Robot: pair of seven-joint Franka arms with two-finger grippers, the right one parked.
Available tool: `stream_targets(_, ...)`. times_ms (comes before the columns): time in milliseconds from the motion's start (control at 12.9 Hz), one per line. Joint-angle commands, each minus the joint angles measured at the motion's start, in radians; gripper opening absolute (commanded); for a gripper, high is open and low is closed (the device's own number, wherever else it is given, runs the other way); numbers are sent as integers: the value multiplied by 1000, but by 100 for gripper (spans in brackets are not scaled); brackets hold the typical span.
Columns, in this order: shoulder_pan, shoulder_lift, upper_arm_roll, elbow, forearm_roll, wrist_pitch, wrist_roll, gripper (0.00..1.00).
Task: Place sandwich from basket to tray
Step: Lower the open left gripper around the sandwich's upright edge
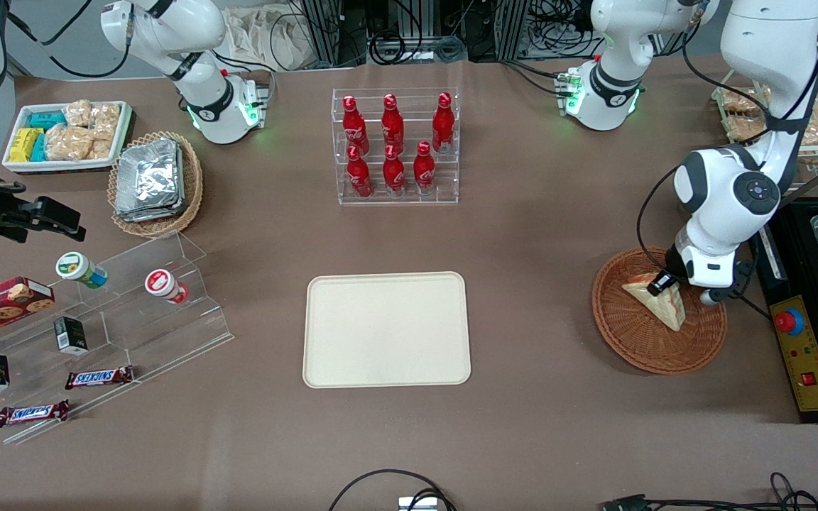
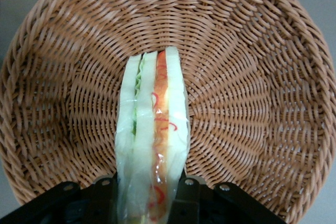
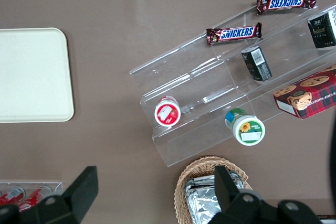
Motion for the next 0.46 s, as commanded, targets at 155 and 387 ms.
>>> stream_targets(155,-34,-103,-5,5,27,-65,153,8)
stream_targets(387,-35,-178,-5,38,105,-192,286,10)
